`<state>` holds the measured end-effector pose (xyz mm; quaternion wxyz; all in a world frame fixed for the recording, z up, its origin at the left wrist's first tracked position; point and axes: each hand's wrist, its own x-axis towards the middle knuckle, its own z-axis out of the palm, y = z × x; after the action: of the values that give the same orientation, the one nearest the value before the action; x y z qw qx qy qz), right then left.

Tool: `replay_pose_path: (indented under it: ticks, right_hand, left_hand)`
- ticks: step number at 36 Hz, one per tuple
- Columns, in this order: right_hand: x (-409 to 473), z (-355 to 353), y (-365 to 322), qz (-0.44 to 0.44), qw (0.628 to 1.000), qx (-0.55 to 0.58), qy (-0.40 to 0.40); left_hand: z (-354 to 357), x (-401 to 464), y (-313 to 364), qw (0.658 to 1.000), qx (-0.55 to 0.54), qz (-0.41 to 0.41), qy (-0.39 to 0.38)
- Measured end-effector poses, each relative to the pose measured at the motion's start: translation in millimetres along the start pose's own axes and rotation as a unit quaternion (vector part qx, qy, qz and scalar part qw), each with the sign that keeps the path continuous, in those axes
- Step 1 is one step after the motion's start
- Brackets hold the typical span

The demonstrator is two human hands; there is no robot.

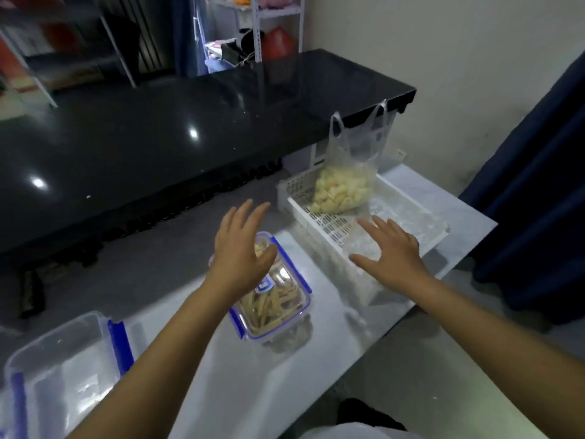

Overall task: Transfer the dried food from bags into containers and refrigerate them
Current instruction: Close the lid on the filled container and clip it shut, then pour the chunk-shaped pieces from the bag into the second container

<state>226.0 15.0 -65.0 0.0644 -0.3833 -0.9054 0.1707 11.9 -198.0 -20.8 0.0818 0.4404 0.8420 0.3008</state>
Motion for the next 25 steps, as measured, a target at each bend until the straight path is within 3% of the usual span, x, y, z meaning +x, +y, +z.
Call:
replay_pose_path:
  ticks: [4,10,20,25]
  right_hand:
    - [17,-2,49,0.023,0.999,-0.029,-0.025]
    - [46,-5,104,0.006,0.999,-0.034,-0.019]
    - [81,7,123,-0.109,0.993,-0.008,0.051]
    - [81,10,128,-0.128,0.989,-0.003,0.079]
  left_hand:
    - [-19,76,51,0.991,0.099,0.092,0.022]
    - [-17,197,126,0.953,0.251,0.171,-0.006]
    - [27,293,201,0.871,0.402,0.233,-0.159]
    - [37,320,230,0.849,0.434,0.228,-0.195]
